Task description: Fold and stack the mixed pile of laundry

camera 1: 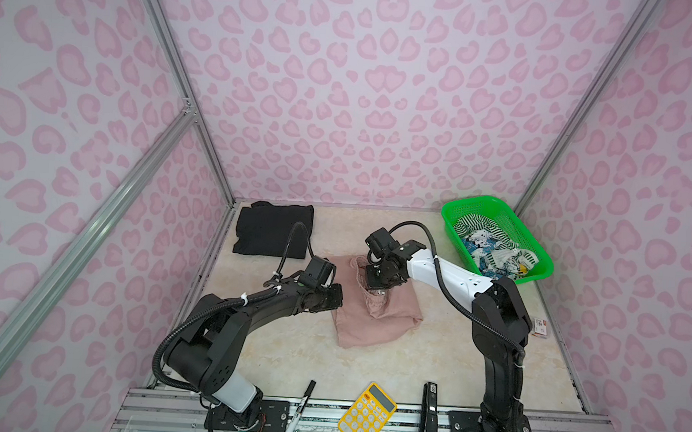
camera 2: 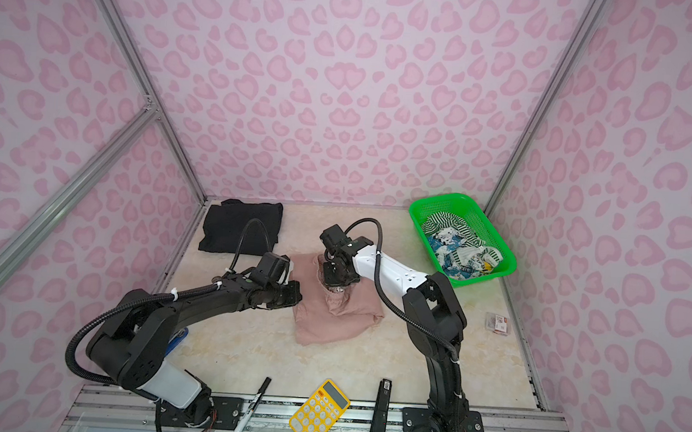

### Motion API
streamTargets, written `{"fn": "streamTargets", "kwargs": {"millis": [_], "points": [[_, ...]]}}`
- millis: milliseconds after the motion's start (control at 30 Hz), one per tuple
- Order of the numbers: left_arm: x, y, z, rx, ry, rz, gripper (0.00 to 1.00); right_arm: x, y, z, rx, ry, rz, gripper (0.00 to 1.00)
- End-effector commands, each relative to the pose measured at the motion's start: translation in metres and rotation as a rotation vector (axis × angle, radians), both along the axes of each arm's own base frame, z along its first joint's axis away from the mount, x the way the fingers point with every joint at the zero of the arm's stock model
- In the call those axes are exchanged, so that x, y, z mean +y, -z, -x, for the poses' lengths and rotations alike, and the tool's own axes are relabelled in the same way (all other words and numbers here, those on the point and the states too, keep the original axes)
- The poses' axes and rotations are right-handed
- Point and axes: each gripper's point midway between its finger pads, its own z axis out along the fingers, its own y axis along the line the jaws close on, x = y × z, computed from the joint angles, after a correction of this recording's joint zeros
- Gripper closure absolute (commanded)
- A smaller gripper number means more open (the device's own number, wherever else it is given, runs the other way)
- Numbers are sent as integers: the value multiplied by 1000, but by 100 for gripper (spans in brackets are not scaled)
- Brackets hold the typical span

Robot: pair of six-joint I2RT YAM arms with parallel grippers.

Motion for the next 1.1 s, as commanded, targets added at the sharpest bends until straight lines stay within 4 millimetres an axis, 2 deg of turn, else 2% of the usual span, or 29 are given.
{"fn": "streamTargets", "kwargs": {"millis": [0,100,200,333,433,500,600,733,800,867,967,1000,1067], "points": [[-1,0,-18,-23,2,43,91,5,3,11,32,-66,20,66],[-2,-3,-32,-35,-2,89,91,16,-9,16,44,-105,-39,55],[-4,-3,-43,-36,11,110,92,27,-32,20,34,-144,-113,50],[0,-7,-52,-40,6,115,92,36,-58,25,10,-194,-217,50],[9,-22,-52,-61,-7,112,92,25,-63,14,-39,-141,-263,59],[16,-35,-49,-80,-13,96,92,14,-56,2,-72,-77,-257,68],[23,-50,-42,-100,-5,84,92,8,-26,-13,-72,-29,-192,78],[28,-65,-31,-112,0,81,92,34,9,-10,-17,-80,-155,80],[34,-68,-25,-114,-18,69,90,51,23,-3,5,-108,-156,80],[39,-65,-17,-101,-35,55,86,59,40,3,40,-99,-150,80],[43,-54,-5,-71,-44,56,73,58,69,10,99,-62,-149,80],[42,-50,-2,-64,-44,63,67,59,73,13,107,-63,-156,79],[42,-44,3,-59,-49,77,48,64,67,19,100,-102,-201,74]]}}
